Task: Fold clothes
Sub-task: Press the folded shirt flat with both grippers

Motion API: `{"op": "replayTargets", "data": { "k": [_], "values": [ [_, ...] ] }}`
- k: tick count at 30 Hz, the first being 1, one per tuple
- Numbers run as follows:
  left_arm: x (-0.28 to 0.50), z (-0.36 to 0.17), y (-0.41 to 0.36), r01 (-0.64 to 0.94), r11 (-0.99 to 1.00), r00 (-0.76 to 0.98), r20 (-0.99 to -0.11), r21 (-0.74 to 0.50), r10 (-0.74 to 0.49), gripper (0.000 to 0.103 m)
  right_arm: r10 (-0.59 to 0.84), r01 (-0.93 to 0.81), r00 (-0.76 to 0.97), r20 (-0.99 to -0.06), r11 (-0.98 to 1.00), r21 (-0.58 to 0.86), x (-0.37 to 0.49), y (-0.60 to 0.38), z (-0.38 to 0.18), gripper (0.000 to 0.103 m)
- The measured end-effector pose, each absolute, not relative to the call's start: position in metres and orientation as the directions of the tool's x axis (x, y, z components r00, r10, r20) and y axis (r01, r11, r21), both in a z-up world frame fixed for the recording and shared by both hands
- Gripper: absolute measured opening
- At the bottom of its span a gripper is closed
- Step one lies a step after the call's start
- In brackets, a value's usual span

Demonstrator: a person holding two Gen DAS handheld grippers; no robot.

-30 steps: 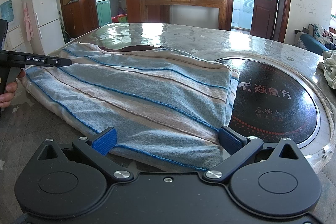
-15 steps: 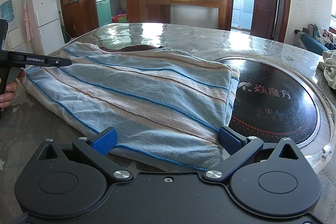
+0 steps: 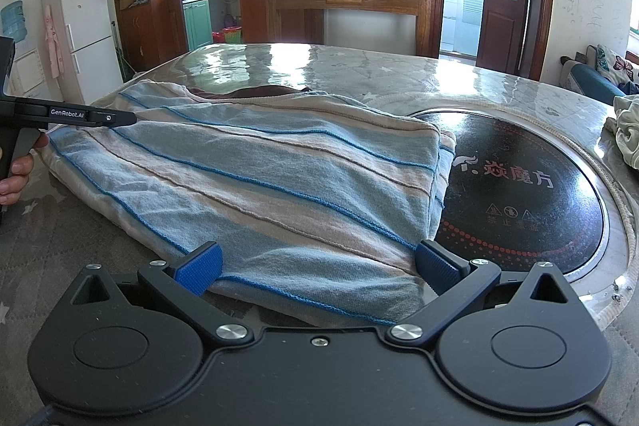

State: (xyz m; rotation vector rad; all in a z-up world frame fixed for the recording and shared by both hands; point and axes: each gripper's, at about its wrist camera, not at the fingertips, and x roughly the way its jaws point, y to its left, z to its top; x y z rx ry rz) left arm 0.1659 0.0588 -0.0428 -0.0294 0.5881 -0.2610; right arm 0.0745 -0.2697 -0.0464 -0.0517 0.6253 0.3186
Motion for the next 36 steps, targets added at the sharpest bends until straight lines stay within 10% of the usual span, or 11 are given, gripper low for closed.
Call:
{"op": "replayTargets", "data": {
  "k": [36],
  "values": [
    [0.1661,-0.0420,0.0570,0.236,0.965,0.799,-0.543,-0.115,-0.260,0.043,0.271,-0.309,0.769,-0.579,0.951,0.034,0.0732,-0.2686,-0.0455,0.103]
  ]
}}
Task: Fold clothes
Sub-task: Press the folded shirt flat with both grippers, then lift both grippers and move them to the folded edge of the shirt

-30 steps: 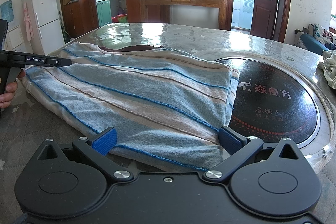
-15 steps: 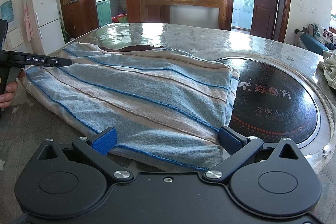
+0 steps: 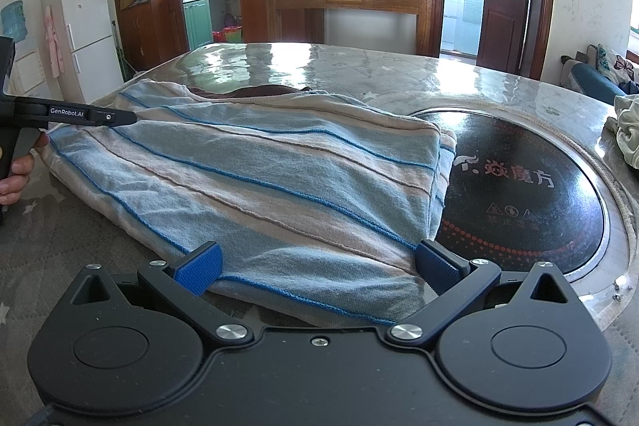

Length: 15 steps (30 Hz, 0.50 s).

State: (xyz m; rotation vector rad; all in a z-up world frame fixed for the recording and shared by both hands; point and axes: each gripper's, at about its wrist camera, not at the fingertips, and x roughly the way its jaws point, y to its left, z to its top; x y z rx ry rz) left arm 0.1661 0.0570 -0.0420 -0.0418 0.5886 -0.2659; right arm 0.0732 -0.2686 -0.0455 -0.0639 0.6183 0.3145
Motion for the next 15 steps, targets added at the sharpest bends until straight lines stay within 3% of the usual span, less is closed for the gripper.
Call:
{"op": "replayTargets", "data": {
  "k": [15],
  "values": [
    [0.167,-0.043,0.059,0.238,0.963,0.797,-0.541,-0.128,-0.269,0.044,0.281,-0.331,0.806,-0.521,0.944,-0.003,0.115,-0.247,0.003,0.103]
  ]
}}
